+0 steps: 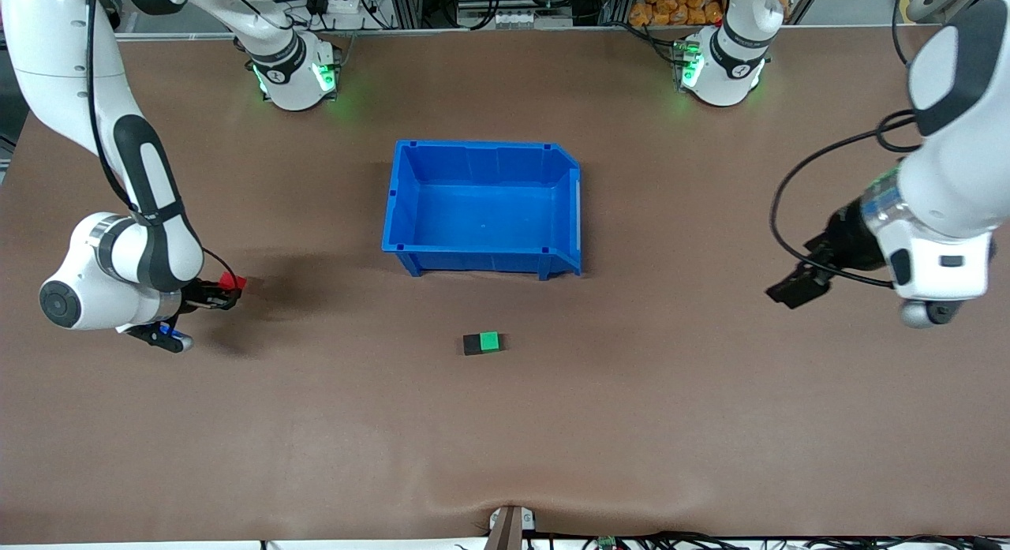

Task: Attach green and red cubes to black cube
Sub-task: 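Open the left gripper and raise it away from the cubes, then lift the red cube with the right gripper and carry it toward the black cube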

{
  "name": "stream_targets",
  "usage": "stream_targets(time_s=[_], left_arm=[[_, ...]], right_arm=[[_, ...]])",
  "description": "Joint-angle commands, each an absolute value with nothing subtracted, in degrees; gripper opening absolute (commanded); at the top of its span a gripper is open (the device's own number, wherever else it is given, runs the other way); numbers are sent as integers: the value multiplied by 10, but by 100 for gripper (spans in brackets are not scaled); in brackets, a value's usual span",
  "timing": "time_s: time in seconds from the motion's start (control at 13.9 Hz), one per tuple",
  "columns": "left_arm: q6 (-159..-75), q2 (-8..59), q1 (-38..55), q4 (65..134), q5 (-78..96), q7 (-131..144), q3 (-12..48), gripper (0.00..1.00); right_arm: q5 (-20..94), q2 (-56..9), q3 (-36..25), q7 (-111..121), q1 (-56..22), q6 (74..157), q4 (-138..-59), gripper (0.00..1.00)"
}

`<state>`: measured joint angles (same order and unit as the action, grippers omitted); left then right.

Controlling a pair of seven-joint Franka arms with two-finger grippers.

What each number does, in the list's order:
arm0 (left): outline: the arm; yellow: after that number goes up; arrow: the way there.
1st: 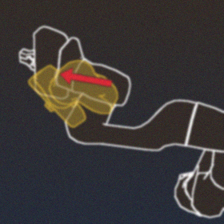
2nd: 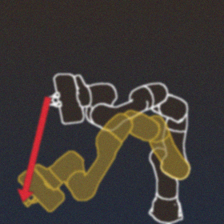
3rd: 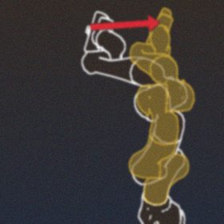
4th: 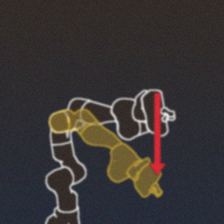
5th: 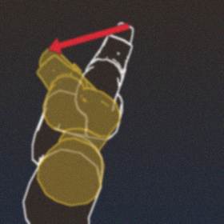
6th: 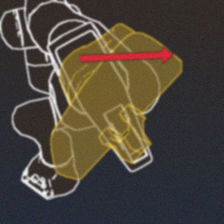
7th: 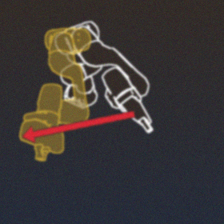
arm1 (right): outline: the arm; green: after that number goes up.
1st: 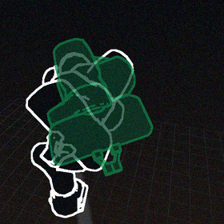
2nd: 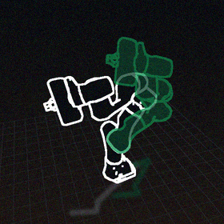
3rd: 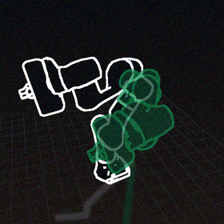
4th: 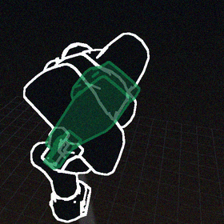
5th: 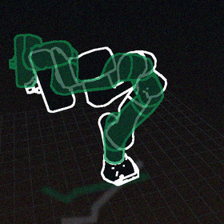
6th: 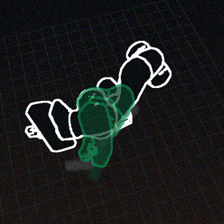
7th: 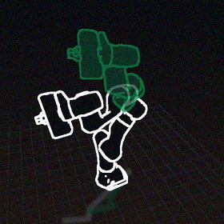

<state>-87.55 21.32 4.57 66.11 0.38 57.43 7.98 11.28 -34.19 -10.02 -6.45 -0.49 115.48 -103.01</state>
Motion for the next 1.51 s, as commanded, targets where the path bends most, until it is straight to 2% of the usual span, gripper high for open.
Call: stream_targets(time_s=[0.0, 1.01, 1.44], left_arm=[[-867, 197, 37, 677, 2, 566, 87, 100], [-850, 170, 46, 678, -5, 563, 89, 100], [-851, 104, 9, 753, -5, 363, 91, 100]], right_arm=[[127, -332, -98, -106, -11, 1136, -1026, 0], [127, -310, -97, -333, -60, 1120, -1007, 0], [128, -303, -96, -403, -76, 1121, -1001, 0]])
